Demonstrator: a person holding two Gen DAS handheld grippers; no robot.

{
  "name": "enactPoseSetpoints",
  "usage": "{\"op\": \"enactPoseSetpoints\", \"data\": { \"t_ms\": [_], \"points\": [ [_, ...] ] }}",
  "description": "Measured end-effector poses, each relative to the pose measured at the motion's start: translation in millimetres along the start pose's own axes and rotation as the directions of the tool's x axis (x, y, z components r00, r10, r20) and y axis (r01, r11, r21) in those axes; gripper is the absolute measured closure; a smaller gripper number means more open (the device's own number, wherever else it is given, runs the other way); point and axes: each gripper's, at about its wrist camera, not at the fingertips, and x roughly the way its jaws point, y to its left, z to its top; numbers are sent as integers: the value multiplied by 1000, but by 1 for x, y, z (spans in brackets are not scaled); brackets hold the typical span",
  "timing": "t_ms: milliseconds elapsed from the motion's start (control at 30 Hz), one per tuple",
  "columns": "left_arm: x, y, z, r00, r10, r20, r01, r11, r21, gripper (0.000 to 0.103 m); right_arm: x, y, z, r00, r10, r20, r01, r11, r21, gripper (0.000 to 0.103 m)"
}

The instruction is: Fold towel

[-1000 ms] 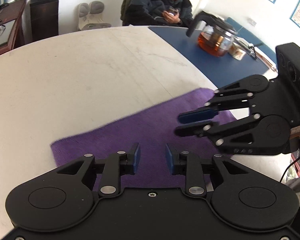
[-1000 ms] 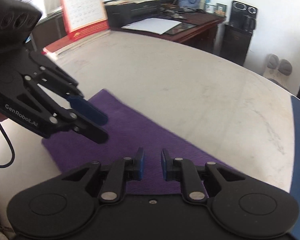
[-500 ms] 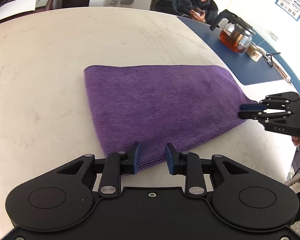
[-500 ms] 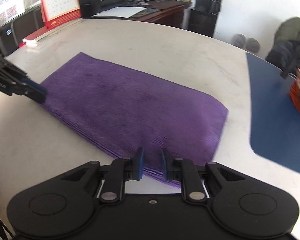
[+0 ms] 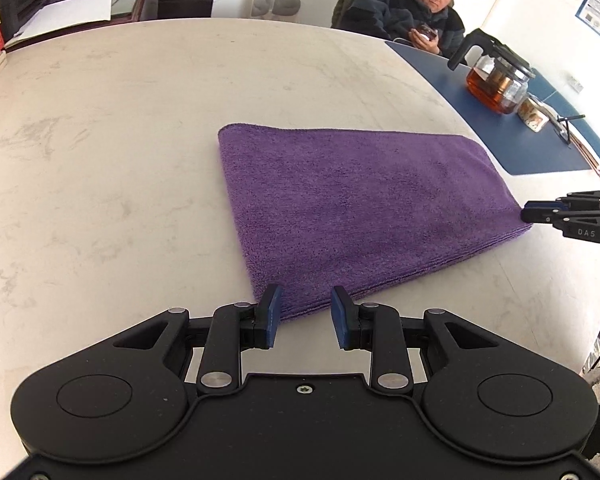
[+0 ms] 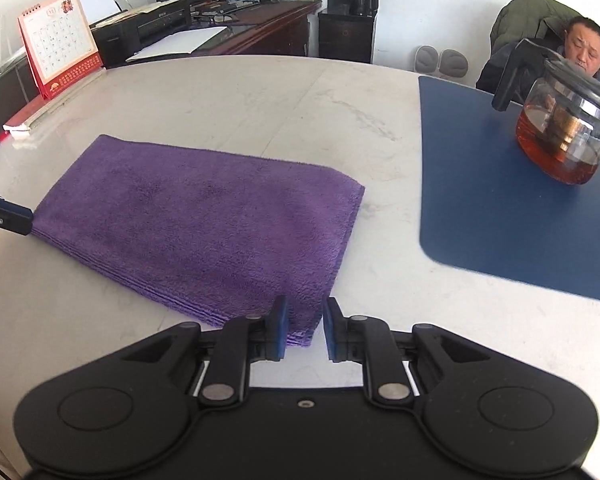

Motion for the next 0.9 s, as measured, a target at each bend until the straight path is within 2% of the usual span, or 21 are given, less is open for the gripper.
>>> {"op": "enactPoseSetpoints", "data": {
  "t_ms": [67, 200, 333, 400, 500, 567, 600, 667, 800, 900],
  "points": [
    [-8, 0, -3, 999, 42, 4, -41, 998, -42, 75, -2, 0, 9, 999, 23, 24, -22, 999, -30, 82],
    [-29, -7, -9, 994, 100, 34, -94, 986, -140, 72, 4, 10, 51, 988, 148, 54, -139, 980, -145, 79],
    [-38, -17, -10, 988, 147, 47, -134, 969, -206, 67, 18, 47, 109, 955, 293, 34, -261, 892, -368, 63],
    [-37, -19, -10, 987, 151, 45, -136, 961, -241, 64, 29, 69, 134, 934, 358, -3, -320, 830, -456, 60],
    [-32, -19, -11, 988, 147, 34, -130, 942, -309, 64, 53, 107, 172, 876, 471, -104, -444, 703, -556, 56],
    [-28, -19, -12, 989, 145, 27, -126, 927, -353, 64, 69, 124, 186, 847, 506, -163, -497, 645, -580, 55],
    [-26, -18, -12, 990, 142, 27, -121, 919, -375, 64, 77, 133, 192, 835, 515, -193, -518, 618, -592, 54],
    [-23, -17, -12, 990, 136, 24, -114, 901, -418, 64, 100, 155, 206, 802, 529, -279, -570, 539, -620, 54],
    [-20, -13, -11, 990, 140, 31, -108, 873, -476, 64, 131, 180, 215, 748, 527, -404, -642, 420, -642, 53],
    [-18, -7, -12, 988, 151, 29, -114, 843, -526, 64, 149, 197, 216, 723, 500, -478, -666, 317, -675, 52]
  ]
}}
